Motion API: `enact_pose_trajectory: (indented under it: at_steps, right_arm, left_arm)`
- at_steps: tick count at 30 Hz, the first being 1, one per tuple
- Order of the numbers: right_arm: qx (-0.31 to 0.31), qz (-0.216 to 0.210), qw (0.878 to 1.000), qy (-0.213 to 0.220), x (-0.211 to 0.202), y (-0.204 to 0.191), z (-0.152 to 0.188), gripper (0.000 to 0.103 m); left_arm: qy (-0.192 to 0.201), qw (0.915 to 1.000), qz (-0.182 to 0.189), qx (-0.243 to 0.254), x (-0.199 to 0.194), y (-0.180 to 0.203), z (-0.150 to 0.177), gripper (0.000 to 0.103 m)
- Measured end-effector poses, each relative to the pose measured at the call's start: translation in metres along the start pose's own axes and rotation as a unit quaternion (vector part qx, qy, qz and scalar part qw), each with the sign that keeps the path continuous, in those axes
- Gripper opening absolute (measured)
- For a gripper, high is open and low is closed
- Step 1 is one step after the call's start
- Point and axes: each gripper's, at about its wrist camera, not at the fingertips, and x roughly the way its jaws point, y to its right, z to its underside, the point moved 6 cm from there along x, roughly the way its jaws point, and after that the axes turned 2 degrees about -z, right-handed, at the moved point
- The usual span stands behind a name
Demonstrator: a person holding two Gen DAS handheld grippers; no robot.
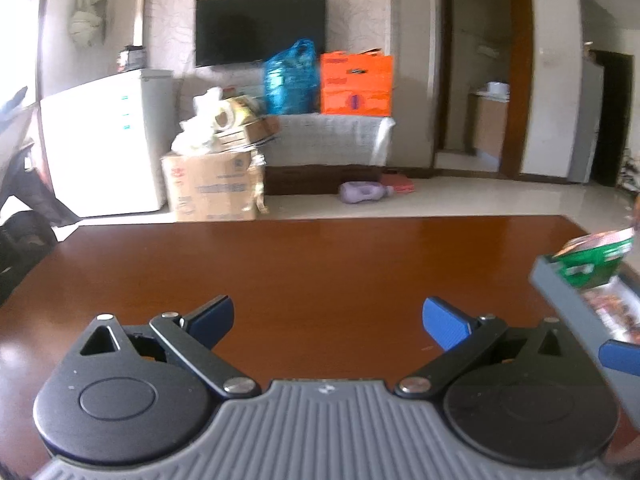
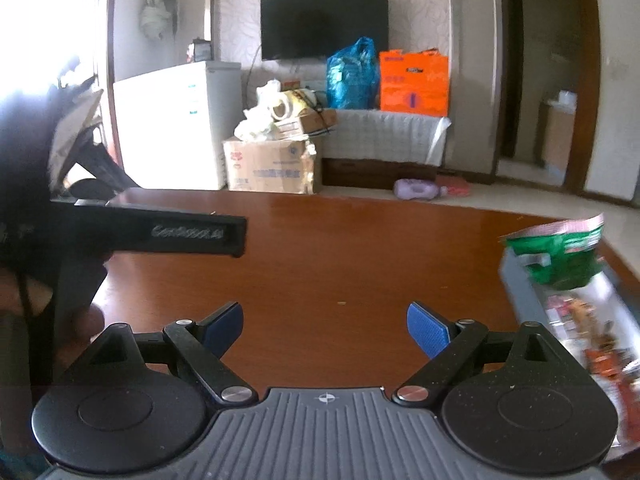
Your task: Organize snacks
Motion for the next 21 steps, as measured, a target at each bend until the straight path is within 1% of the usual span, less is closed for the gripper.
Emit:
enact_pose_trajectory:
  at_steps: [2,3,5,7,9,12,14,16,18,21]
  right_arm:
    - [-0.001,0.037,0.999,0.007,-0.013,0.016,0.003,0.093]
    - [0.009,0.058,0.998,0.01,-0.023,0.028,0.006,0.094]
    - [0.036,0.083,0.996,0.016,-0.041,0.048,0.014,0.094]
    - [0.078,0.113,0.99,0.021,-0.062,0.07,0.024,0.094]
    - [0.114,0.141,0.983,0.026,-0.081,0.089,0.036,0.094]
    - [0.14,0.181,0.973,0.027,-0.1,0.109,0.054,0.094]
    - [0.149,0.197,0.969,0.028,-0.108,0.116,0.063,0.094]
    - [0.153,0.212,0.965,0.027,-0.115,0.123,0.073,0.095]
    - [0.159,0.218,0.963,0.019,-0.119,0.13,0.081,0.096]
    - [0.191,0.218,0.957,0.015,-0.126,0.142,0.092,0.096]
  left_arm:
    - [0.002,0.9997,0.024,0.005,-0.001,0.03,-0.005,0.102]
    - [0.003,0.9993,0.037,0.011,-0.003,0.046,-0.006,0.102]
    - [0.005,0.9977,0.064,0.024,-0.008,0.083,-0.006,0.102]
    - [-0.001,0.9951,0.091,0.039,-0.012,0.12,0.0,0.102]
    - [-0.005,0.9928,0.108,0.052,-0.015,0.158,0.007,0.102]
    - [-0.008,0.9885,0.136,0.067,-0.022,0.201,0.022,0.102]
    - [-0.01,0.9848,0.149,0.089,-0.025,0.228,0.034,0.102]
    - [-0.005,0.9829,0.144,0.114,-0.027,0.248,0.038,0.102]
    - [0.003,0.9834,0.14,0.116,-0.026,0.255,0.041,0.102]
    - [-0.014,0.9817,0.155,0.11,-0.025,0.27,0.048,0.102]
